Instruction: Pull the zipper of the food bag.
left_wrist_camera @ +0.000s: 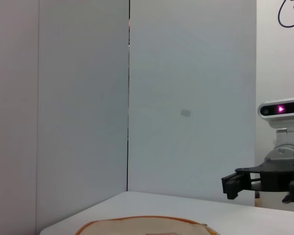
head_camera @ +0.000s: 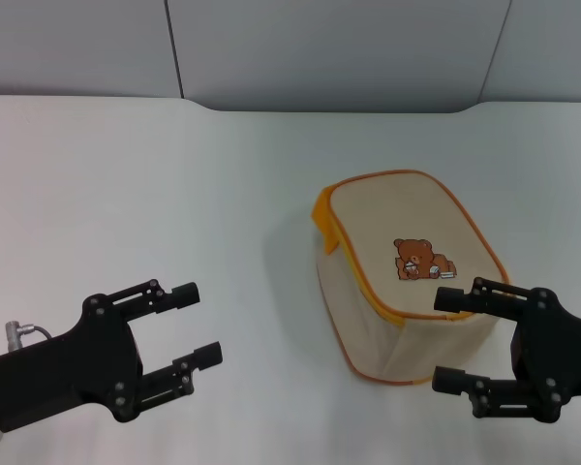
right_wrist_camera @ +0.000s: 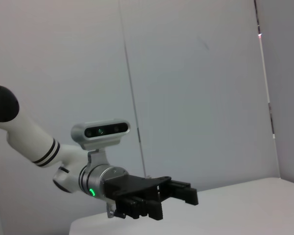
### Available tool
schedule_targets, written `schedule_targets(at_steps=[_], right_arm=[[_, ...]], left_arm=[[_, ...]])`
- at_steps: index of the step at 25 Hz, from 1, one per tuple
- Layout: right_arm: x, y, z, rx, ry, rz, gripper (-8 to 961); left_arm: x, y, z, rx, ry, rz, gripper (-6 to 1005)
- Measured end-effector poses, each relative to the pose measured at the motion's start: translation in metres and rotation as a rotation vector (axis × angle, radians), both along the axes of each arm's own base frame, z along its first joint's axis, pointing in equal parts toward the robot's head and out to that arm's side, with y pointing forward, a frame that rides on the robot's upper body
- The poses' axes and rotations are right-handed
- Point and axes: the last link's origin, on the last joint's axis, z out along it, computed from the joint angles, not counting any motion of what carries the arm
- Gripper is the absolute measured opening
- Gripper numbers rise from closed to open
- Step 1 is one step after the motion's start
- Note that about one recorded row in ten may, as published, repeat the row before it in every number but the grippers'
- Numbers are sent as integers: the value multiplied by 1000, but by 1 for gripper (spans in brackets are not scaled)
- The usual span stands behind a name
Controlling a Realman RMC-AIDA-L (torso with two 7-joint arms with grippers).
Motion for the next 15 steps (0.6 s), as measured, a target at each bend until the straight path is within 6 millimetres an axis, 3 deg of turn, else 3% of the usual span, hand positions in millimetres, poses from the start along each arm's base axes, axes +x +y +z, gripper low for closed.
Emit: schedule_targets(at_steps=[2,12,15], right_arm=[[1,-2,-1,-12,-9,0,804],[2,-5,0,-17,-16,14,804],[2,-5,0,-15,-16,17,804]], left_arm=[[0,0,0,-2,3,0,651],[-1,-2,-4,-15,19,-9,834],[-1,-3,-4,-16,19,-9,834]])
